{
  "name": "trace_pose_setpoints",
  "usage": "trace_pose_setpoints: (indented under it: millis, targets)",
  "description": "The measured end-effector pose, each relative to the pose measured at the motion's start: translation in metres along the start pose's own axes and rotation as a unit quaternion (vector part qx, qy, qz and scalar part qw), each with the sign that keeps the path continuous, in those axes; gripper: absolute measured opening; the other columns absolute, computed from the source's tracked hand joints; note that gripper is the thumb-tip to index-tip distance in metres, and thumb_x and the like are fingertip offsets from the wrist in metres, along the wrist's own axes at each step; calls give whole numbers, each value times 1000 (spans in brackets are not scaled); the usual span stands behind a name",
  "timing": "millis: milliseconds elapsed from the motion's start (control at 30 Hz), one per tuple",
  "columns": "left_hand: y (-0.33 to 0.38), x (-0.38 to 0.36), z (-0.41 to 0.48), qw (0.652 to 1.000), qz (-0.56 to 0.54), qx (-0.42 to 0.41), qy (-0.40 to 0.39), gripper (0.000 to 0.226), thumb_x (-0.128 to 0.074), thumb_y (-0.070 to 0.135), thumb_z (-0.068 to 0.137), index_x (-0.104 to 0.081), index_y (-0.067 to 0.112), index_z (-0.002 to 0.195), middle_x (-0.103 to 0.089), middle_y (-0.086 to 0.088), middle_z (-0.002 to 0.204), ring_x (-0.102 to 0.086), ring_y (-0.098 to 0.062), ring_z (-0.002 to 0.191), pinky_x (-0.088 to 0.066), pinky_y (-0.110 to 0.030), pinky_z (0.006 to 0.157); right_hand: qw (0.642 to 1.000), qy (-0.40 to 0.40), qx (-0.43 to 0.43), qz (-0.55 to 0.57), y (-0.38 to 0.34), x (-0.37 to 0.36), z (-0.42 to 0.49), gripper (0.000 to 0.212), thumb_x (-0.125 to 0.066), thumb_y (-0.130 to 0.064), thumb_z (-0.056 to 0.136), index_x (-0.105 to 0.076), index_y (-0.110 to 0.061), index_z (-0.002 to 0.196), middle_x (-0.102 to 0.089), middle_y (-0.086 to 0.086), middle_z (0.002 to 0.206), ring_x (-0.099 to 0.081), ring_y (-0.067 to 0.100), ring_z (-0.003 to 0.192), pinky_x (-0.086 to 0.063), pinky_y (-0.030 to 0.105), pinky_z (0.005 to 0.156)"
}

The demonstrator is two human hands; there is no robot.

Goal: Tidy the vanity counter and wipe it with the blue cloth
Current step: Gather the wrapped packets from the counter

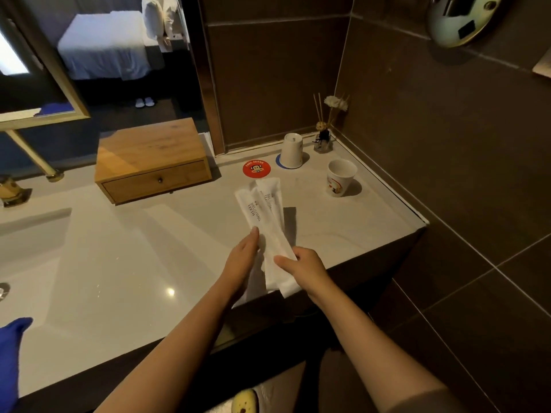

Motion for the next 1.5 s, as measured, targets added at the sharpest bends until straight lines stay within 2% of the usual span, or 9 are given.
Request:
trace_pose_setpoints:
  millis: [133,267,400,533,700,900,1067,1367,1500]
  targets:
    - [7,7,16,981,-182,66,13,25,-59,18,88,-62,6,110,-75,-9,94,-72,-22,82,-55,-25,57,995,-29,25,-92,-12,-13,18,19,-64,-21,84,-66,-7,97,-68,7,93,-65,23,90,-50,31,71]
    - [11,22,34,967,-215,121,59,25,-58,5,86,-60,1,111,-69,-18,101,-68,-29,82,-57,-41,69,989,38,38,-135,-20,-7,46,29,-62,-45,81,-59,-20,68,-61,-6,70,-59,16,72,-46,28,64]
    - [15,43,53,959,-240,137,68,26,-56,0,86,-55,7,112,-69,-14,90,-71,-29,67,-58,-42,56,934,151,27,-323,-21,11,77,39,-48,-50,88,-60,-15,102,-61,7,108,-57,25,97,-53,43,84]
    - [18,57,67,955,-249,147,67,28,-56,-1,86,-55,7,113,-66,-12,92,-69,-27,67,-55,-38,48,888,173,-13,-426,-19,-3,101,50,-64,-45,81,-52,-10,115,-51,11,120,-47,29,111,-46,40,90]
    - [20,69,82,961,-230,144,51,28,-56,-1,87,-54,9,113,-62,-15,107,-64,-31,86,-52,-46,75,929,154,-76,-328,-16,-9,118,48,-72,-25,77,-48,-7,114,-56,15,117,-56,35,106,-54,45,85]
    - [11,69,96,964,-224,143,27,18,-60,6,86,-59,20,95,-69,-8,91,-68,-29,84,-56,-43,66,968,94,13,-234,-22,-5,125,22,-58,-32,87,-51,-18,102,-62,7,107,-60,26,92,-54,40,79]
    - [2,52,103,957,-243,155,27,14,-58,7,87,-62,17,97,-70,-7,95,-68,-28,87,-55,-44,73,986,83,53,-138,-36,-12,120,28,-52,-53,73,-52,-38,96,-63,-10,98,-63,17,88,-56,42,79]
    - [16,11,110,944,-292,154,25,16,-55,31,90,-60,21,102,-67,-13,106,-64,-34,101,-48,-57,92,955,102,66,-271,-34,-6,132,26,-52,-46,85,-55,-30,106,-54,-7,103,-62,19,86,-58,39,77]
    - [20,-1,116,965,-229,123,41,29,-60,9,86,-51,15,113,-62,-15,112,-62,-35,101,-48,-57,92,961,70,64,-259,-31,4,142,27,-56,-49,83,-51,-35,105,-61,-8,106,-63,19,89,-58,39,76]
Point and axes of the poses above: each hand's wrist, its own z-axis towards the middle knuckle, its own x-axis out of the back of the hand, y = z × x, the point moved 6 cm from there along z, towards the middle knuckle
